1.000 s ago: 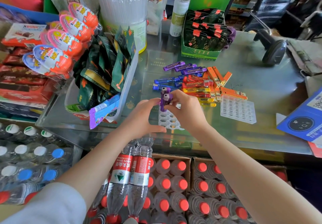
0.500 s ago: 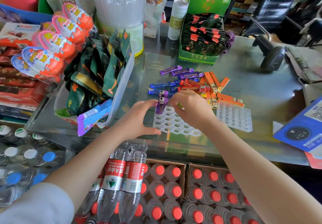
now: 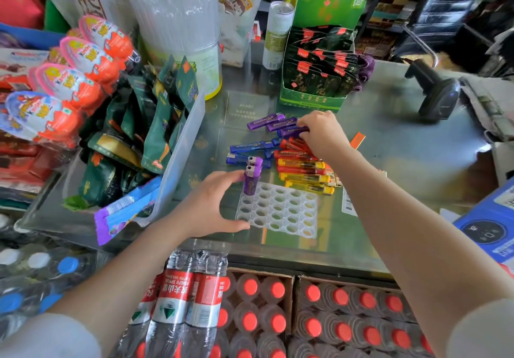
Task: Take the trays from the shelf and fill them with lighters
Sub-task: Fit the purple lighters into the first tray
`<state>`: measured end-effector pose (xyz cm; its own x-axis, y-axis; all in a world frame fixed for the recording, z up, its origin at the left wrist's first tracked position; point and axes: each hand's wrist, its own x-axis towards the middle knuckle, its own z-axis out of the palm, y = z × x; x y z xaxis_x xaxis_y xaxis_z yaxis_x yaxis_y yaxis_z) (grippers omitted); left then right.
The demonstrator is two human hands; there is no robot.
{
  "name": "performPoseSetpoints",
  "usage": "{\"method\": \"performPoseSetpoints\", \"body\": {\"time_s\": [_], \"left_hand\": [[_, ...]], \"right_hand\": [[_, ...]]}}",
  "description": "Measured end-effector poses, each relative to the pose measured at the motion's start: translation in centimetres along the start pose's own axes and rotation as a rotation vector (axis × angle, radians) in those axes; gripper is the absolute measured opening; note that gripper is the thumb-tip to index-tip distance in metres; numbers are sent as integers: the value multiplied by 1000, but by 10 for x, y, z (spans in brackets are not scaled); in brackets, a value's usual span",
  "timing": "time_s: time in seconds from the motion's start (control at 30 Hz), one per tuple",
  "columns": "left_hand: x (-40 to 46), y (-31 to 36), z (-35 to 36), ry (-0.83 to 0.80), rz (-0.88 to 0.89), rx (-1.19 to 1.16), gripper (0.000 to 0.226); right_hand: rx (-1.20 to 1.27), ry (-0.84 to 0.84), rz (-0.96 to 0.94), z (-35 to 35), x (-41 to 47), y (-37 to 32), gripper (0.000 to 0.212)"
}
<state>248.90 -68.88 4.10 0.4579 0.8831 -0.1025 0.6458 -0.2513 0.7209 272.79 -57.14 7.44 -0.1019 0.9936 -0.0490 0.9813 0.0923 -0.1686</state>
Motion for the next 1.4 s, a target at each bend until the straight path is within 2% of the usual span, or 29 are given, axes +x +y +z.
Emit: {"method": "performPoseSetpoints", "body": {"time_s": [0.17,0.3,0.37,0.5,0.6,0.73,0.8,0.87,1.03,1.13,1.27,1.4], "left_hand": [[1,0,1,10,-5,8,88],[-1,1,2,26,-3,-7,88],[-3,4,3,57,8,-8,87],[-5,4,5,65,14,-5,87],[-10,6,8,92,8,8,87],[-22,8,17,187,23,71,85],[-27,7,21,223,21,103,88],[-30,6,23,230,3,99,89],[-32,9,21,257,27,57,85],[-33,10,20,253,39,53,80],[-32,7,21,235,27,42,88],[-31,8,20,214,15,31,87]], "right_hand": [[-58,53,-4,2,0,-4,33],[22,178,-109,-6,-18,-10,20],[150,233,-176,-15,-38,-15,18],[488,202,-163,-21,-87,-21,16],[618,133,-150,-13,-116,-21,15],[781,23,-115,1,-141,-35,25],[866,54,-76,9,-147,-49,33],[913,94,-61,14,-150,-62,32],[883,100,-119,19,-152,-83,21],[773,114,-190,16,-153,-86,18],[595,106,-293,10,-150,-84,19],[544,70,-278,10,-145,-86,17]]}}
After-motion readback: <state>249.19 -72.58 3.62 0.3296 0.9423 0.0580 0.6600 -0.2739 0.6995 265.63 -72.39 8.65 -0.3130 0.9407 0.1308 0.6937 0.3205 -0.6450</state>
